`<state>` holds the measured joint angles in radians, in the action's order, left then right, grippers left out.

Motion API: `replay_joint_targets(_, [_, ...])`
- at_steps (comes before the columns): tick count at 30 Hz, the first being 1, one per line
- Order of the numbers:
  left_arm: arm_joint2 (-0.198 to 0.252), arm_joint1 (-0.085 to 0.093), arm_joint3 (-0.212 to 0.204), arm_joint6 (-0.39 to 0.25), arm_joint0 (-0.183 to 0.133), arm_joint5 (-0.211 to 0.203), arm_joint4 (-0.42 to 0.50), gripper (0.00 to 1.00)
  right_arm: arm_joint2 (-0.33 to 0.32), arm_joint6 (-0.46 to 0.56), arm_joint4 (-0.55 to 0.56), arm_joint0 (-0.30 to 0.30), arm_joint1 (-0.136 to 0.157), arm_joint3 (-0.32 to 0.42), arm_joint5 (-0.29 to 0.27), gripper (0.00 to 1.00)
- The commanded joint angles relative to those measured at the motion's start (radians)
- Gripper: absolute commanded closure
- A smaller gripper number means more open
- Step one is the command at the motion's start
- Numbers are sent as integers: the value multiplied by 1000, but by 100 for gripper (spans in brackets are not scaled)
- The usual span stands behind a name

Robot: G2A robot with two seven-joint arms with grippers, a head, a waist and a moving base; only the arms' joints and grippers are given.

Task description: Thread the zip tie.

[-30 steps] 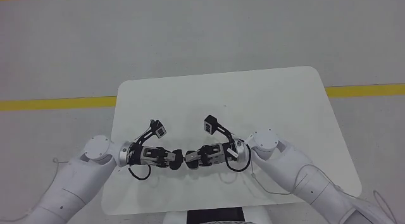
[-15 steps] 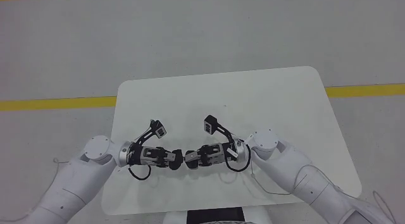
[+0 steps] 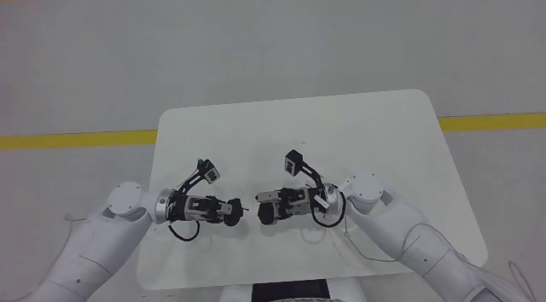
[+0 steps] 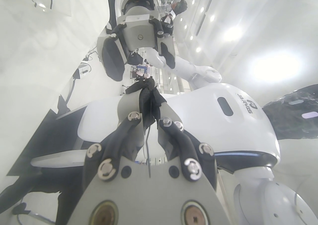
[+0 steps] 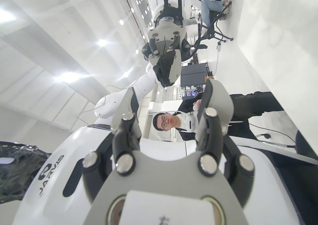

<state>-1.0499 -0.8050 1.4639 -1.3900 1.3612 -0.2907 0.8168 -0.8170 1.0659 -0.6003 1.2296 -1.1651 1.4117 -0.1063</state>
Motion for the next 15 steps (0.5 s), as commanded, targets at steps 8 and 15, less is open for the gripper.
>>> replay_joint_targets(8, [-24, 5, -1, 43, 22, 1, 2, 100, -17, -27, 14, 15, 5, 8, -23, 0])
replay_joint_targets(15, [-22, 4, 6, 53, 22, -3, -1, 100, -17, -27, 14, 15, 5, 8, -23, 0])
